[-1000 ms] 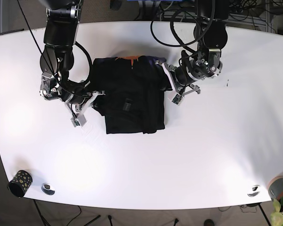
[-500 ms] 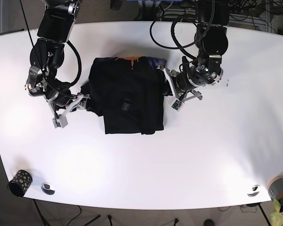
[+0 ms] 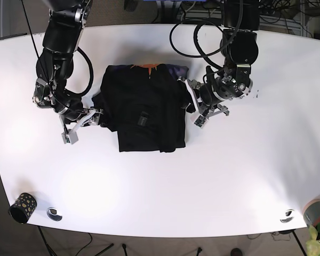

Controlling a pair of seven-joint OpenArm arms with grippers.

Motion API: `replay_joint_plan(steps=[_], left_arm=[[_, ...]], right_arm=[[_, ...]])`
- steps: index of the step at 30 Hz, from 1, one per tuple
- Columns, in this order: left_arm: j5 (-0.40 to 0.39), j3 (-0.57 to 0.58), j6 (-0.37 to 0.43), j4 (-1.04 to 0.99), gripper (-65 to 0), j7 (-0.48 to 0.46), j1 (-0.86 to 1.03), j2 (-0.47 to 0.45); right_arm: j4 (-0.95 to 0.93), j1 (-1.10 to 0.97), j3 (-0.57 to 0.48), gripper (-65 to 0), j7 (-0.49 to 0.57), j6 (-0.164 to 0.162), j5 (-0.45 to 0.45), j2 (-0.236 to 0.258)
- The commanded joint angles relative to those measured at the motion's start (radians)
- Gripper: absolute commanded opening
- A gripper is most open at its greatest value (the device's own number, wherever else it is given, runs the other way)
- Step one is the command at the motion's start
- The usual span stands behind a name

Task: Fold the T-shirt properly
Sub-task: 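Push the bundle's sides inward with both grippers to square it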

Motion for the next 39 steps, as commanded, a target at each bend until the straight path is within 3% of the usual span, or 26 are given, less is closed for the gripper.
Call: replay_joint_plan(steps=[1, 7, 9, 13, 15, 23, 35, 39], left_arm=[[-0.014, 0.001, 0.001, 0.019, -50.6, -0.023, -0.018, 0.004], [-0.014, 0.001, 0.001, 0.019, -51.0, -0.023, -0.019, 0.004], [-0.014, 0.001, 0.001, 0.019, -51.0, -0.023, -0.019, 0.004], [-0.013, 0.001, 0.001, 0.019, -50.8, -0.023, -0.019, 0.002], [-0.013, 0.001, 0.001, 0.019, -50.8, -0.023, -0.019, 0.002], [-0.011, 0.001, 0.001, 0.014, -50.7, -0.023, -0.019, 0.002], [-0.01, 0.003, 0.001, 0.013, -50.7, -0.023, -0.019, 0.002], [-0.01, 0.003, 0.001, 0.013, -50.7, -0.023, -0.019, 0.002]], right_arm=[[0.004, 0.008, -0.03, -17.0, -0.012, 0.007, 0.026, -0.009], [0.003, 0.003, -0.077, -19.8, 0.011, 0.003, 0.071, -0.016], [0.003, 0.0, -0.076, -26.5, 0.028, 0.001, 0.08, -0.016], [0.003, 0.003, -0.073, -47.1, 0.043, 0.0, 0.078, -0.013], [0.009, 0.003, -0.074, -52.0, 0.043, 0.0, 0.08, -0.008], [0.09, -0.01, -0.079, -45.5, 0.037, -0.002, 0.078, 0.009], [0.095, -0.03, -0.079, -24.3, 0.026, -0.002, 0.077, 0.009], [0.095, -0.03, -0.074, -23.8, 0.028, -0.002, 0.077, 0.009]])
